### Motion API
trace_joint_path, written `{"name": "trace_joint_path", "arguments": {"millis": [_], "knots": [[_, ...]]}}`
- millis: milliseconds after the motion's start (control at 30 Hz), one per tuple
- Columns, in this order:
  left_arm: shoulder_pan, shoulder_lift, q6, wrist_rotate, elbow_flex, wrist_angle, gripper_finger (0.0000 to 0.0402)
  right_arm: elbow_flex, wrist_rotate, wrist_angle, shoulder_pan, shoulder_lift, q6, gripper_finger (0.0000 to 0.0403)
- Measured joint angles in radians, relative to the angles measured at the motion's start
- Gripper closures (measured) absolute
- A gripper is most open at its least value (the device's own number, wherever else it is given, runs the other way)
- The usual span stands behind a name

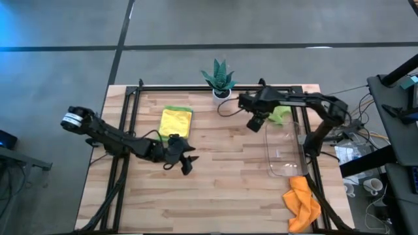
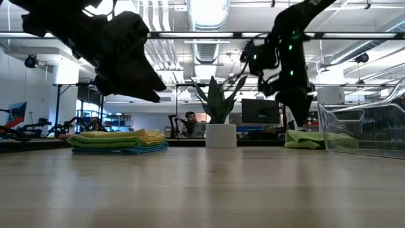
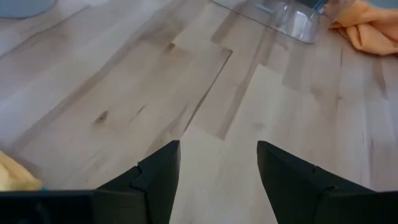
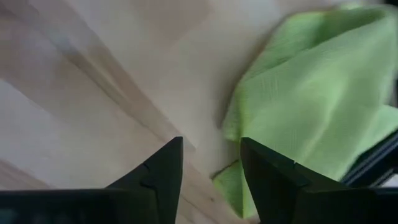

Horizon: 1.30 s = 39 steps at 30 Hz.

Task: Fold microfiber towels
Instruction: Fold the light green towel on the table

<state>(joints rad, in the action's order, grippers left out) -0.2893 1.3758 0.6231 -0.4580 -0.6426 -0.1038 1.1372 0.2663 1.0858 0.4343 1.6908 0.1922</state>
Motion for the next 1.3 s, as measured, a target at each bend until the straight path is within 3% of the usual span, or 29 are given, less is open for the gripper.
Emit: {"name": "trace_joint_path", "arguments": {"millis": [267,467,933,1067,1300], "knots": [[0.002,-0.004,0.000,-0.004,0.000,-0.001,0.0204,-0.003,0.110,-0.027,0.022,0.122,0.014,0.0257],[0.001,-0.004,0.000,-0.010,0.000,-0.001,0.0204,-0.008,0.175,-0.086,0.057,0.142,0.014,0.0282],[0.001,-0.004,-0.019,-0.044,0.000,-0.001,0.0204,-0.002,0.206,-0.103,0.106,0.128,-0.042,0.0391],[0.000,0.000,-0.090,-0.119,0.006,-0.001,0.0204,0.039,0.202,-0.079,0.016,0.060,-0.072,0.0393],[0.000,0.024,-0.167,-0.263,0.008,-0.074,0.0204,0.161,0.125,-0.102,-0.273,-0.114,-0.044,0.0394]]}}
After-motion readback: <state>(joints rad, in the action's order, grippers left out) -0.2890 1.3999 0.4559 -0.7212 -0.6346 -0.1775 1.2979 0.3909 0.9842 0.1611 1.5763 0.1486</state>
